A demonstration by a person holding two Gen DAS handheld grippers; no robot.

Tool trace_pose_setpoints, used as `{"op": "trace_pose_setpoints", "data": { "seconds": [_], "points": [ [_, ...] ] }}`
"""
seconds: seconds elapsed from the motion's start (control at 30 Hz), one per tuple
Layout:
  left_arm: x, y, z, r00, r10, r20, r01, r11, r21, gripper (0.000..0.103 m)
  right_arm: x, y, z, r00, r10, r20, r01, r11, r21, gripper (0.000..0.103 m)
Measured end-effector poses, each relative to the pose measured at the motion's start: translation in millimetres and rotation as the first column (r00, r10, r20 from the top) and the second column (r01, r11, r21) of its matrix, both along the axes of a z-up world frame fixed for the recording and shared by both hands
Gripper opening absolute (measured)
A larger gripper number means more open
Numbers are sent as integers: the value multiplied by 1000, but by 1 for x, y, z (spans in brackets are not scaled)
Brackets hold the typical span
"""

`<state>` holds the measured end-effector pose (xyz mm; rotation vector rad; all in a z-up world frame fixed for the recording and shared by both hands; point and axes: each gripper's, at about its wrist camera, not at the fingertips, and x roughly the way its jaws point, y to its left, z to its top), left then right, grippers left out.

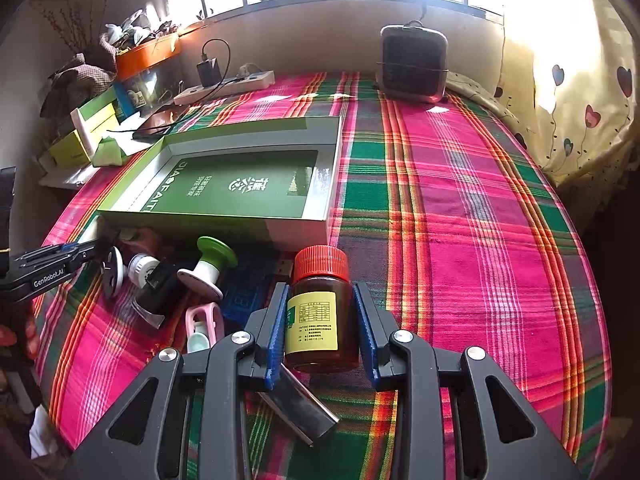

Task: Organize rigid objects
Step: 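Carry the plug into the green tray and release while the right gripper sets the jar inside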

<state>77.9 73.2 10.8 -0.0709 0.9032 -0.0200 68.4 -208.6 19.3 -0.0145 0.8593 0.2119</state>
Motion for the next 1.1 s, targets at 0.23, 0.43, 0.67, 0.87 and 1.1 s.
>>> {"op": "trace_pose_setpoints", "data": {
  "seconds": [0.23,0.43,0.67,0.87,1.1],
  "points": [
    [-4,0,21,999,-27,28,27,1000,-10,19,1,1,8,1000,2,5,-2,1000,3,33],
    [5,-4,38,997,-55,49,56,998,-15,19,7,2,25,999,10,33,-10,1000,-4,33],
    [20,-9,51,994,-81,73,83,996,-27,19,29,9,42,999,25,48,-25,1000,-7,33],
    [34,-12,60,992,-85,97,89,995,-36,19,46,19,45,998,40,46,-40,999,-1,33],
    [71,-16,51,994,-92,66,94,995,-29,19,73,29,42,999,46,26,-46,999,-10,33]
  ]
}}
